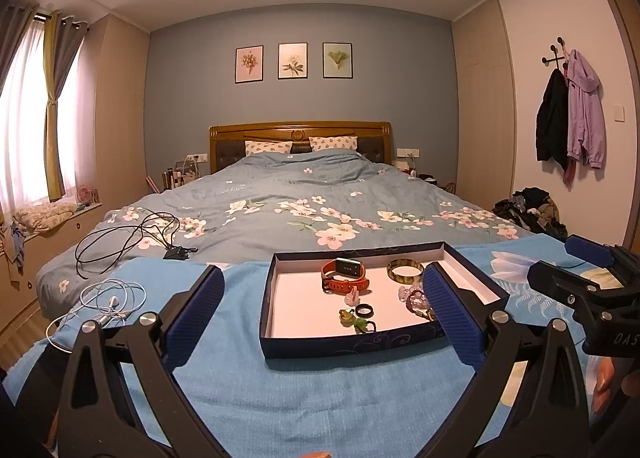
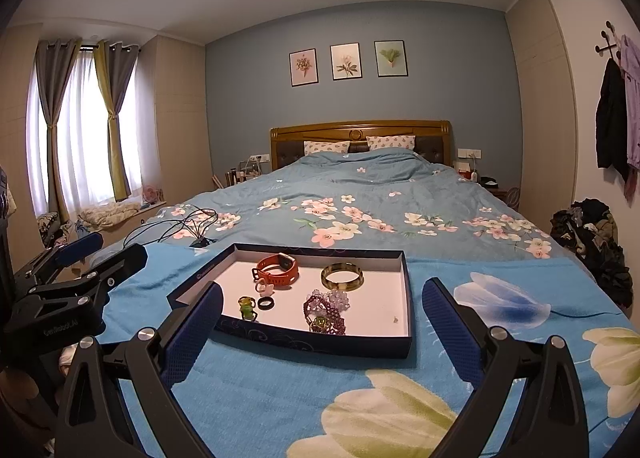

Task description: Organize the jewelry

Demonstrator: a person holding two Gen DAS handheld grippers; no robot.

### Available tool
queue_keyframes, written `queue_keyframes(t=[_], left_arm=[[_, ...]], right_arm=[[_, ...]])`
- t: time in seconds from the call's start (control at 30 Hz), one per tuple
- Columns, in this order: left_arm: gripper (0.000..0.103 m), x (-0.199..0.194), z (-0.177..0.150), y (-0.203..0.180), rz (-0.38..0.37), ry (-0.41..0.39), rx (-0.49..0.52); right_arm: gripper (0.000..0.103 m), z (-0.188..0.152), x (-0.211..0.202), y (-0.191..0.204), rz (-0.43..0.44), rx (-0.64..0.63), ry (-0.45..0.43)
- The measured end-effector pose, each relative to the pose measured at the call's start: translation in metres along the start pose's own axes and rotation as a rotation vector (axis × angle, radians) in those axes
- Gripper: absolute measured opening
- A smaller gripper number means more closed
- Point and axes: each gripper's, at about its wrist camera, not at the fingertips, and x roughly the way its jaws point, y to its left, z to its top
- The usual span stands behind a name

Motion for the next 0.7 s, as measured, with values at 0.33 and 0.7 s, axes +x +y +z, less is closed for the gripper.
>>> queue_keyframes(t=[0.33,0.7], left_arm=[[0.098,0.0002,-0.0008,0.0012,0.004,-0.005,-0.004],[0.098,0.0015,-0.0027,0.0021,0.007,-0.013,-0.006]], right_arm=[[0.096,0.0022,-0.0014,0.0034,-0.005,-0.010,-0.012],[0.096,0.0021,-0.0019,0.0039,-0.009,-0.007,-0.020]])
